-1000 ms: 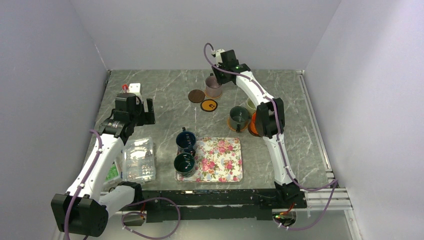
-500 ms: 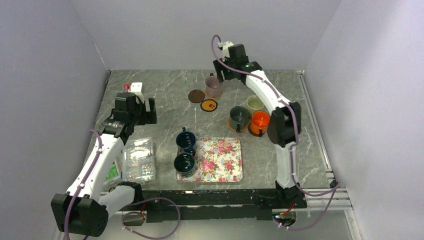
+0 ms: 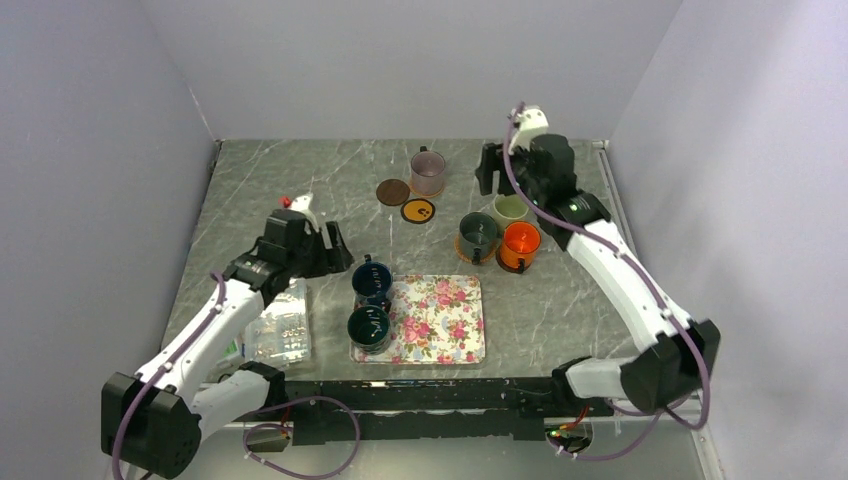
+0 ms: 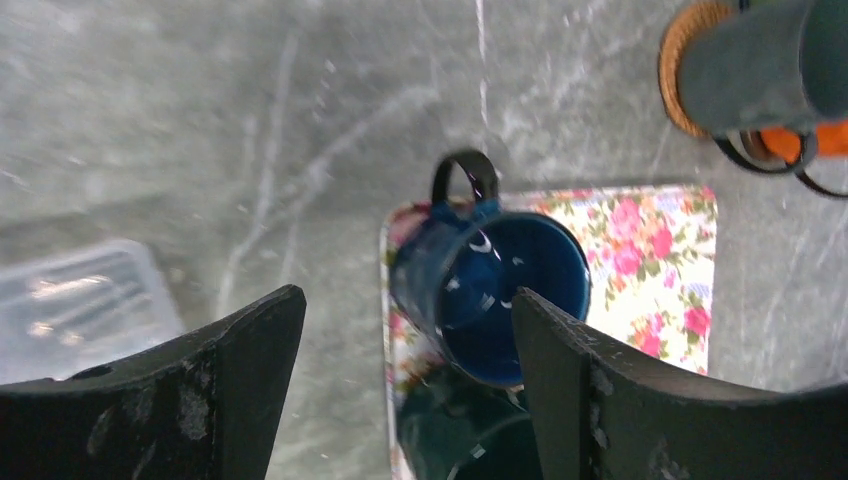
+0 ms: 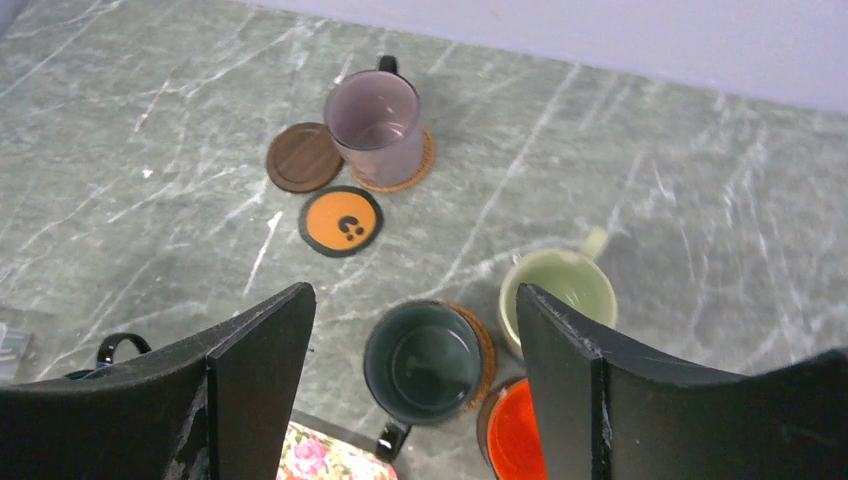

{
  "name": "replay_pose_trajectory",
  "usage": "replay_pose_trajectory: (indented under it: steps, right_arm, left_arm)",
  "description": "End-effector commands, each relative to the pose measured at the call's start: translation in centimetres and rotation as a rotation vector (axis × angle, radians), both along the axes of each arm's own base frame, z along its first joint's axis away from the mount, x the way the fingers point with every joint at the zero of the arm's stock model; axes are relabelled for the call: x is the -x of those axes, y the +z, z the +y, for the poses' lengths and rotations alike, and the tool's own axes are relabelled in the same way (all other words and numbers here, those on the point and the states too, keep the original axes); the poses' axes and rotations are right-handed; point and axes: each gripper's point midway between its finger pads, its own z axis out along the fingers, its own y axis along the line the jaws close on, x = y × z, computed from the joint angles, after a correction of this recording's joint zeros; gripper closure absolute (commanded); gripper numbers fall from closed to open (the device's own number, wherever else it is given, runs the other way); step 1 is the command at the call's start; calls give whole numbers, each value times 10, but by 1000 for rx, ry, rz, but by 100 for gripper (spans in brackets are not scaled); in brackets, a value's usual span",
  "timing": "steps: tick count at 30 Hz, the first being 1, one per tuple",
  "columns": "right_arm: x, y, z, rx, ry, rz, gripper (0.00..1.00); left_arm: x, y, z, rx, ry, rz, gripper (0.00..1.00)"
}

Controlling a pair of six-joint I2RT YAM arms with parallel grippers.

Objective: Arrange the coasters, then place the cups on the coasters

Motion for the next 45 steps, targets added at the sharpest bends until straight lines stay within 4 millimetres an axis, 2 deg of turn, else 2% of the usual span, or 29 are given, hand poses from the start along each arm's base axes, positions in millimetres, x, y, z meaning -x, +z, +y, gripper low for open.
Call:
replay_pose_trajectory:
  steps: [1, 5, 11, 17, 25, 28, 31, 35, 41, 45]
  right_arm:
    - [17, 2, -36, -70, -126, -68, 21]
    - [35, -2, -55, -94, -158, -94, 20]
    - [47, -13, -69, -77, -188, -82, 20]
    - [56, -11, -82, -71, -239, -98, 21]
    - [67, 7, -83, -89, -221, -143, 21]
    - [70, 6, -84, -83, -219, -144, 21]
    - [71, 2, -88, -68, -237, -140, 21]
    - [73, -1, -94, -58, -265, -145, 22]
    - [77, 3, -96, -64, -272, -159, 19]
    - [78, 3, -95, -67, -264, -166, 18]
  left_arm:
    - [7, -1, -34, 95, 2, 31, 18]
    - [13, -18, -41, 58, 18, 110, 20]
    - [18, -34, -40, -10, 54, 164, 29]
    - [31, -52, -47, -76, 48, 237, 53]
    - [29, -50, -51, -128, 52, 232, 96]
    - [27, -49, -50, -149, 64, 232, 97]
    - [24, -43, -52, -141, 75, 215, 97]
    - [16, -24, -54, -113, 102, 169, 97]
    - [-8, 28, -51, -109, 150, 41, 97]
    - [-34, 56, -56, -145, 149, -33, 97]
